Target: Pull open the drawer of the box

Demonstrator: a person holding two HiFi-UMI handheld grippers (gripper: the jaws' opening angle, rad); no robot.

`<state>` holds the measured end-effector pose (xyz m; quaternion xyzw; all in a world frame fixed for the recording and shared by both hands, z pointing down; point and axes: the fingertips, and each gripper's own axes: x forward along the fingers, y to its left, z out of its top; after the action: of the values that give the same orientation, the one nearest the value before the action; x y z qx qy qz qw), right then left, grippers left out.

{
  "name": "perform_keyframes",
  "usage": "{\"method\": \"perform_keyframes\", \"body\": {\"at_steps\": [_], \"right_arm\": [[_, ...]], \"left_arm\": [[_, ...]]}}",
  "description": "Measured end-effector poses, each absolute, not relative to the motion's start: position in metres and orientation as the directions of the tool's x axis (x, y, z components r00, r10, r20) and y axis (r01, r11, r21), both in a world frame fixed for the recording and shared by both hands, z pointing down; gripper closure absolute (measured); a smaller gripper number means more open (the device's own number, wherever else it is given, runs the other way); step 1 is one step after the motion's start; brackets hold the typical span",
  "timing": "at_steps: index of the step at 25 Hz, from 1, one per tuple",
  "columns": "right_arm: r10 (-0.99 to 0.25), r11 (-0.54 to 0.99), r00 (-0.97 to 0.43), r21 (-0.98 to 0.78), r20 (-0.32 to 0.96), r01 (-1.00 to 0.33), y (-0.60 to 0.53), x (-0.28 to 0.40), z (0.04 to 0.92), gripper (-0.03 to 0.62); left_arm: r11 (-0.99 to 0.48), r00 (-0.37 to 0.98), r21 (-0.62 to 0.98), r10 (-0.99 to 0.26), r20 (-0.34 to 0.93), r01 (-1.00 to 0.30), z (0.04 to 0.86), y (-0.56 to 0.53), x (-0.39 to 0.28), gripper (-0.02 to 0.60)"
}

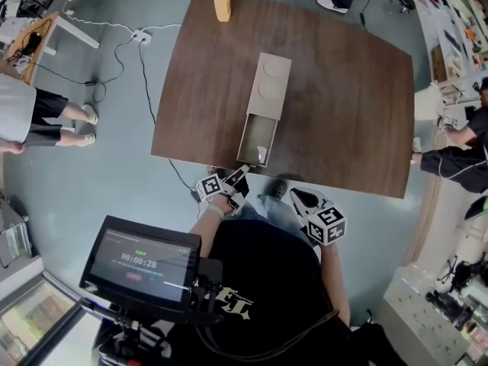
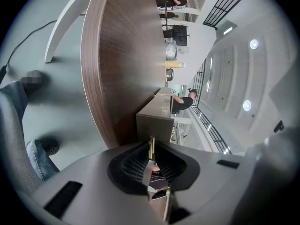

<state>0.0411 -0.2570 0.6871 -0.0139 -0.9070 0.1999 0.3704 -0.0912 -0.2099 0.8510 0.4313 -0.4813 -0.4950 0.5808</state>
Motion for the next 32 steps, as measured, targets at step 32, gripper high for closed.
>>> {"method": "perform_keyframes", "body": {"at_steps": [32], "right_arm": [[0.223, 0.928, -0.769, -0.371, 0.599, -0.02, -0.251, -0.049, 0.682, 0.606]], "left_arm": [[-0.174, 0.253, 0.928, -0.963, -0.091, -0.329, 0.692, -0.199, -0.132, 0.575]]}}
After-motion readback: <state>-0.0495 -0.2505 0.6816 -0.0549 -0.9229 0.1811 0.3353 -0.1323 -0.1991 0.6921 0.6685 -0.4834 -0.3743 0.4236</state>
